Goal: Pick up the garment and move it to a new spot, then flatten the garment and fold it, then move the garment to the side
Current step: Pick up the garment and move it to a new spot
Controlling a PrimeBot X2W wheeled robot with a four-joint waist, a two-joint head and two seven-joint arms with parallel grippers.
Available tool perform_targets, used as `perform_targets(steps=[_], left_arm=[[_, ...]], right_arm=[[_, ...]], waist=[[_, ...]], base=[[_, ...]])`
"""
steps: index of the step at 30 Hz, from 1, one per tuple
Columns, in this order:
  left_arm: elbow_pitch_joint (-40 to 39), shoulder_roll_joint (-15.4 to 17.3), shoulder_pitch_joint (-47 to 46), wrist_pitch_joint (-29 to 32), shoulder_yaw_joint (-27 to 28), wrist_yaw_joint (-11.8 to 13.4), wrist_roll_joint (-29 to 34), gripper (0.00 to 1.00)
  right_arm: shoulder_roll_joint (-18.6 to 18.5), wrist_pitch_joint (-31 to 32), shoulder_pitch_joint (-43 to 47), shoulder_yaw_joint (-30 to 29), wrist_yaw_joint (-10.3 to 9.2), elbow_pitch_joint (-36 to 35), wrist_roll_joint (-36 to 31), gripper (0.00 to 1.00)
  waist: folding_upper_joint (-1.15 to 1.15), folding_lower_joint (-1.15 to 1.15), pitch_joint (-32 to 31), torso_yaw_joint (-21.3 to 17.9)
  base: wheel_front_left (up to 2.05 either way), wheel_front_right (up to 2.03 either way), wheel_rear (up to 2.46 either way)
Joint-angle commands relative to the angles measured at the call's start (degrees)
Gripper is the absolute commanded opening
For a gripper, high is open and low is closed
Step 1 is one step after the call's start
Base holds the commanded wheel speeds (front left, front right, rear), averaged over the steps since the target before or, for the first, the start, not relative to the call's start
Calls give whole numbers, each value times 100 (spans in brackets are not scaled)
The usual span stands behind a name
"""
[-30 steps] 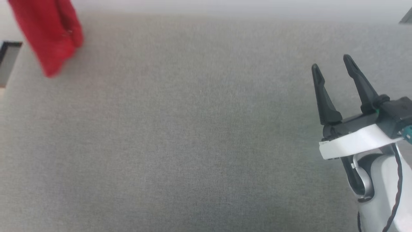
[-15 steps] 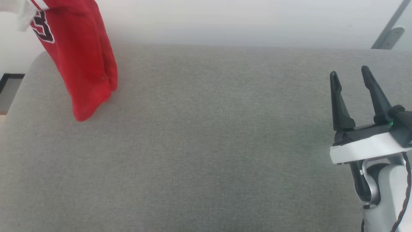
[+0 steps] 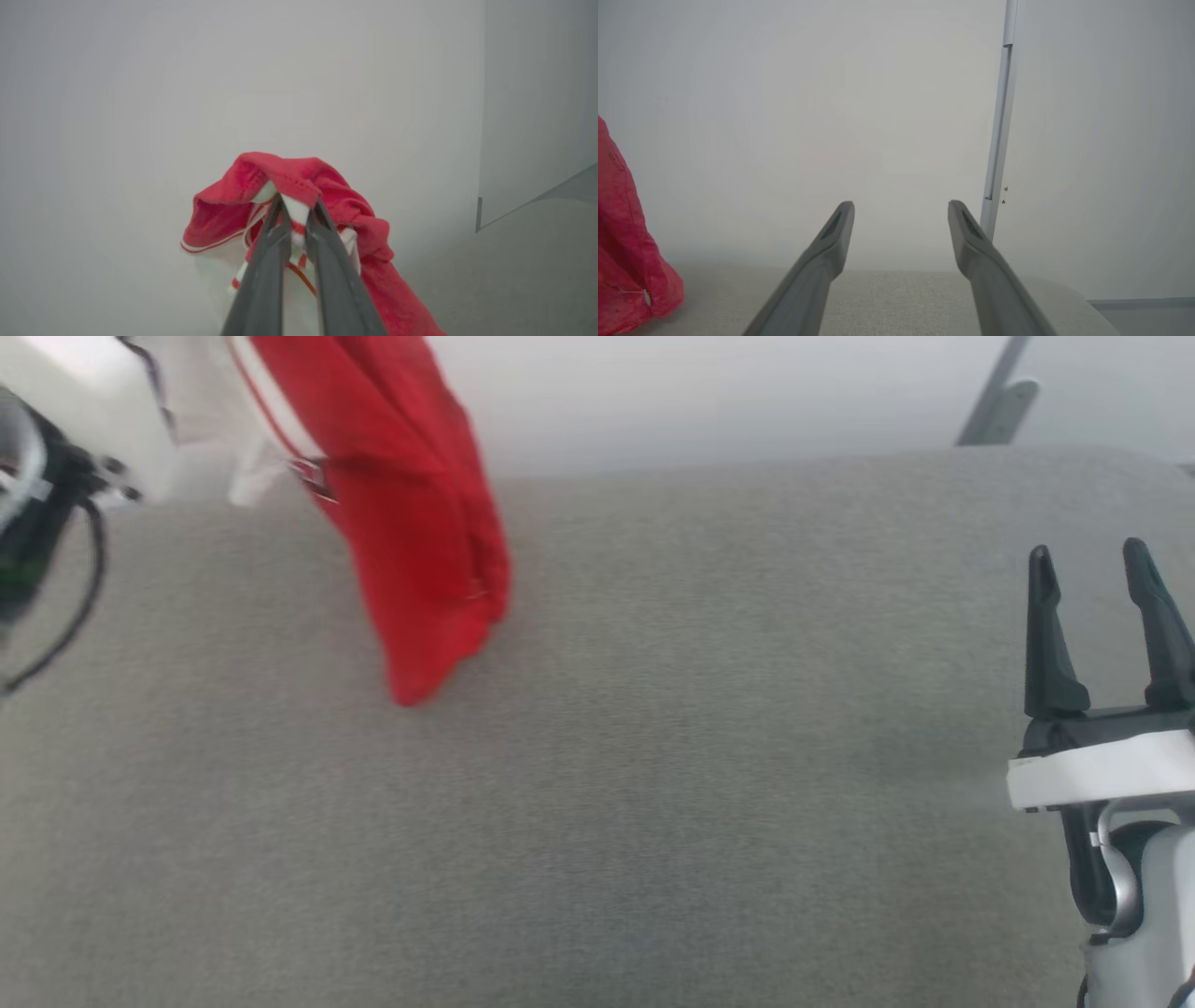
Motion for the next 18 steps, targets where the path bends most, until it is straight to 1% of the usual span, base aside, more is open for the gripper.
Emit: perform_targets(steps=[1, 6, 10, 12, 13, 18], left_arm=[[-125, 4, 125, 67, -4, 73, -54, 0], [-694, -143, 440, 382, -187, 326, -106, 0], [-932, -233, 783, 687, -423, 516, -171, 0], [-964, -312, 1020, 854, -559, 606, -251, 0], [-964, -312, 1020, 854, -559, 606, -251, 0], [-917, -408, 1612, 1185, -842, 804, -446, 0]], right_arm=[[25, -43, 72, -54, -1, 12, -26, 100], [73, -118, 98, -254, 0, 141, -87, 100], [127, -178, 149, -325, 0, 278, -126, 100], [166, -217, 167, -341, 0, 362, -106, 100], [166, -217, 167, -341, 0, 362, -106, 100], [266, -303, 246, -318, -1, 577, -39, 100]], waist=[[0, 0, 23, -154], [0, 0, 56, -407], [0, 0, 86, -562], [0, 0, 96, -619], [0, 0, 96, -619], [0, 0, 122, -735]], base=[[0, 0, 0], [0, 0, 0], [0, 0, 0], [0, 0, 0], [0, 0, 0], [0, 0, 0]])
